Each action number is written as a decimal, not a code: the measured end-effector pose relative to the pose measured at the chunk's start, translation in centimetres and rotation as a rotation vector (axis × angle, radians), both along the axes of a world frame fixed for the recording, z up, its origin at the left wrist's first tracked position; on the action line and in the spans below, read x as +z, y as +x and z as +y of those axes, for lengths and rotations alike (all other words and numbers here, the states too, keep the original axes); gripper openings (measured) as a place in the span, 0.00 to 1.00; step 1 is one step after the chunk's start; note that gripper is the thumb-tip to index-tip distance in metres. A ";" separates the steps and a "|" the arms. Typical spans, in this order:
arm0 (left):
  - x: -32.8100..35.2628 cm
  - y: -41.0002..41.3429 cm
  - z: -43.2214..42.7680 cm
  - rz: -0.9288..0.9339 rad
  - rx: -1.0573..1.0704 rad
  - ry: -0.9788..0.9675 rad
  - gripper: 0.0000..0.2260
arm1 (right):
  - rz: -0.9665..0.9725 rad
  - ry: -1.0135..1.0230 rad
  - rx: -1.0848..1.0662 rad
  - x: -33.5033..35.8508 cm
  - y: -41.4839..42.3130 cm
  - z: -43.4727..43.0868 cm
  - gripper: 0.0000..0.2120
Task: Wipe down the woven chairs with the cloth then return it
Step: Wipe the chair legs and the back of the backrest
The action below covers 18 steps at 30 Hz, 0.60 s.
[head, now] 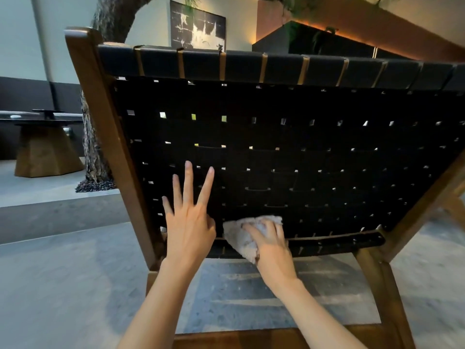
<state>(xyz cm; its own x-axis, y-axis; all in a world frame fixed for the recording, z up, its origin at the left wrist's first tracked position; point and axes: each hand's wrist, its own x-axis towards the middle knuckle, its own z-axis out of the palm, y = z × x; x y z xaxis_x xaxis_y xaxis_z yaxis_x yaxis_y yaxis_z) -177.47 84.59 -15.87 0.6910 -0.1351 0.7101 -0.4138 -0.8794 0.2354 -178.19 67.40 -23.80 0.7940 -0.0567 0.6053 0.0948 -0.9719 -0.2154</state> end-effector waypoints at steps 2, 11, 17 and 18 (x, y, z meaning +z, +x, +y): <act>0.1 0.1 0.2 0.002 -0.009 0.007 0.45 | 0.043 0.026 0.019 -0.9 0.1 0.1 0.29; 1.0 -1.1 1.8 -0.315 -0.007 -0.111 0.35 | -0.306 -0.072 0.170 4.6 -3.1 0.6 0.31; 3.4 -1.1 3.9 -0.460 0.194 -0.276 0.35 | -0.924 -0.037 0.261 12.7 -4.1 4.2 0.27; 3.6 -1.2 4.2 -0.449 0.196 -0.299 0.35 | -0.980 -0.041 0.253 13.9 -4.1 4.7 0.29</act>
